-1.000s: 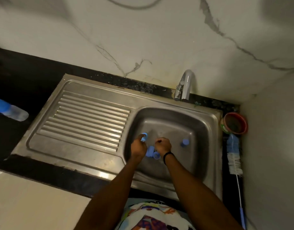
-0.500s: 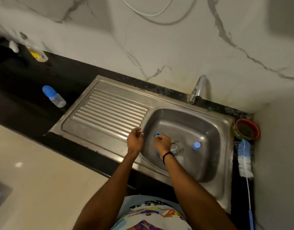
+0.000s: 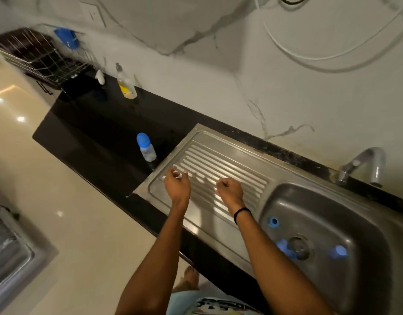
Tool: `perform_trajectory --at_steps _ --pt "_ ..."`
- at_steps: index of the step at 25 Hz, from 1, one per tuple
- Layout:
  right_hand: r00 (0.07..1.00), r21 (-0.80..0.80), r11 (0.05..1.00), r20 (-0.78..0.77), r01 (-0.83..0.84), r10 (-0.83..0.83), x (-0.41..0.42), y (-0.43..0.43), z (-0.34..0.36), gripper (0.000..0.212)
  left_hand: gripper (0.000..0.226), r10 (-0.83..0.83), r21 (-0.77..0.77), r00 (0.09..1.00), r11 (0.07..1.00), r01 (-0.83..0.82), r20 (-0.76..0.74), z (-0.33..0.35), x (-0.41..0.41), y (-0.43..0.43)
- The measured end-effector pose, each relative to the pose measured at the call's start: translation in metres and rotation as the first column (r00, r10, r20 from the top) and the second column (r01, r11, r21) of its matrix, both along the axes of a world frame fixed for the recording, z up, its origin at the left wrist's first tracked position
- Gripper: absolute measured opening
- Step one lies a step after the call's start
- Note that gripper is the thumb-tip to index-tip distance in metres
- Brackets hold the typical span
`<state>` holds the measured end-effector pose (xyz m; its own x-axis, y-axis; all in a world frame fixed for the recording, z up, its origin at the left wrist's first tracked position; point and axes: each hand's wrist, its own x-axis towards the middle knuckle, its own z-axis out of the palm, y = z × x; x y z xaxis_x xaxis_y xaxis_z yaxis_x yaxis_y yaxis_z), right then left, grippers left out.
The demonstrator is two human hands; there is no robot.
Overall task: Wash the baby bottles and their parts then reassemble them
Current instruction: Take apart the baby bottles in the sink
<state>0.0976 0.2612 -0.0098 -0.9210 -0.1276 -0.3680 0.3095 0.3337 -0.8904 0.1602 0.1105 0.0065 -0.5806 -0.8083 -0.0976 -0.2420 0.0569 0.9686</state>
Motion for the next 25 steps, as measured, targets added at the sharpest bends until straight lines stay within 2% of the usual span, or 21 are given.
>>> perform_trajectory --at_steps 5,9,11,13,16,17,18,21,23,25 --pt "0.997 -0.007 0.998 -0.040 -0.063 0.063 -0.018 -0.103 0.017 0.023 0.084 0.176 -0.041 0.965 0.984 -0.172 0.194 0.009 -0.033 -0.119" --pt "0.999 -0.012 0.999 -0.012 -0.047 0.047 -0.028 -0.150 0.028 0.016 0.100 0.104 -0.041 0.937 0.995 -0.096 0.334 0.000 -0.059 -0.182" --pt "0.999 -0.007 0.999 -0.020 -0.048 0.048 -0.035 -0.161 0.028 0.018 0.097 0.059 -0.084 0.916 0.996 -0.028 0.396 -0.012 -0.070 -0.202" --pt "0.999 0.002 0.999 -0.024 -0.042 0.042 -0.041 -0.166 0.030 0.016 0.082 0.033 -0.147 0.916 0.989 0.028 0.400 -0.021 -0.079 -0.213" --pt "1.000 -0.051 0.999 -0.007 -0.005 0.005 -0.047 -0.161 0.043 0.008 0.060 -0.014 -0.164 0.972 0.985 0.053 0.233 -0.025 -0.085 -0.206" --pt "1.000 -0.070 0.997 -0.008 0.019 -0.019 -0.049 -0.157 0.047 0.009 0.058 -0.049 -0.197 0.982 0.977 0.085 0.182 -0.026 -0.087 -0.194" --pt "0.999 -0.079 0.996 -0.015 0.042 -0.043 -0.051 -0.152 0.051 0.021 0.059 -0.102 -0.237 0.982 0.962 0.138 0.158 -0.023 -0.087 -0.177" --pt "0.995 -0.013 0.997 -0.063 0.082 -0.083 -0.052 -0.132 0.064 0.056 0.067 -0.373 -0.287 0.917 0.871 0.399 0.142 -0.014 -0.080 -0.113" --pt "0.991 0.108 0.989 -0.102 0.098 -0.087 -0.051 -0.108 0.074 0.063 0.068 -0.532 -0.387 0.831 0.741 0.549 0.161 -0.011 -0.072 -0.074" --pt "0.991 0.214 0.970 -0.101 0.113 -0.093 -0.050 -0.075 0.075 0.071 0.069 -0.619 -0.471 0.757 0.615 0.633 0.209 -0.012 -0.065 -0.046"
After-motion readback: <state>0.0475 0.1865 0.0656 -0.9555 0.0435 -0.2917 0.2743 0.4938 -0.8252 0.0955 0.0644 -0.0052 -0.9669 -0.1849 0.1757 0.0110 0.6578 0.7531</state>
